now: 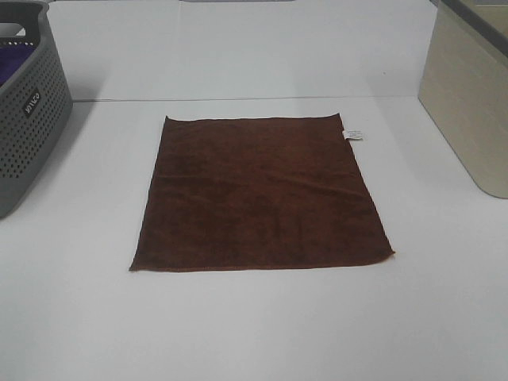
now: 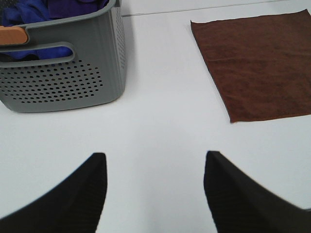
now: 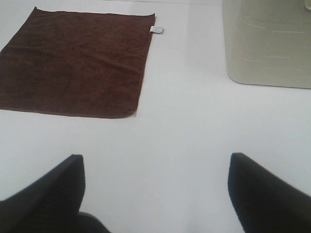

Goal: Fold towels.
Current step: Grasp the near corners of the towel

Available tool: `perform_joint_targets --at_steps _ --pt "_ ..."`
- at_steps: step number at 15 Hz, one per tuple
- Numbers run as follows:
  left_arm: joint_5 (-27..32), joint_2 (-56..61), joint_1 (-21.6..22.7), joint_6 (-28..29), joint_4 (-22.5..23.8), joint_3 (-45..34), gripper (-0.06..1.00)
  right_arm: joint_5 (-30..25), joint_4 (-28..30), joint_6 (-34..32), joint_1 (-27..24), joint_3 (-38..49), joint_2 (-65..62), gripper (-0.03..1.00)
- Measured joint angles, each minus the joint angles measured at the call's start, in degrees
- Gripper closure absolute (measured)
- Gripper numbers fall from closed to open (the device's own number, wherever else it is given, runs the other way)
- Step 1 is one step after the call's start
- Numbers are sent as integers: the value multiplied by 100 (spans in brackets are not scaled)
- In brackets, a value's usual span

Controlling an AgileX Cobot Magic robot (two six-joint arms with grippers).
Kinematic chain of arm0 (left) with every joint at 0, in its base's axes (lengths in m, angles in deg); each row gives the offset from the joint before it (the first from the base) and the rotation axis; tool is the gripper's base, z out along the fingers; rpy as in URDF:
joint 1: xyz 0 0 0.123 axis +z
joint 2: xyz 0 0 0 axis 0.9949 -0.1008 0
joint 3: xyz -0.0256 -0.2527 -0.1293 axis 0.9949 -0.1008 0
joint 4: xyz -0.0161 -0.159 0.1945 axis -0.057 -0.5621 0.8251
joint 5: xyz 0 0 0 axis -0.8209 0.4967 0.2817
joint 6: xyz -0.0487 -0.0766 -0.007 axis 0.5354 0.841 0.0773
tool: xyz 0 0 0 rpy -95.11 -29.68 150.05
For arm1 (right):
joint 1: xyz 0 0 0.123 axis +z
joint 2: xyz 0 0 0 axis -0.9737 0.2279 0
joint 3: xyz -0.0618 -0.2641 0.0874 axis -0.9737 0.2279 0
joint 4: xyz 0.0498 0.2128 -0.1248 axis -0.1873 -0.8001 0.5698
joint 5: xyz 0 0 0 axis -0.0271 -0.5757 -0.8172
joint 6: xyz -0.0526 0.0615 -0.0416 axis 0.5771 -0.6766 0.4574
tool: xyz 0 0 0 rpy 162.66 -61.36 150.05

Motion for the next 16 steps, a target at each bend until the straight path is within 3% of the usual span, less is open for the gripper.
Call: perform_joint_targets --at_steps 16 --pt "0 0 0 0 0 0 37 0 0 0 0 0 0 20"
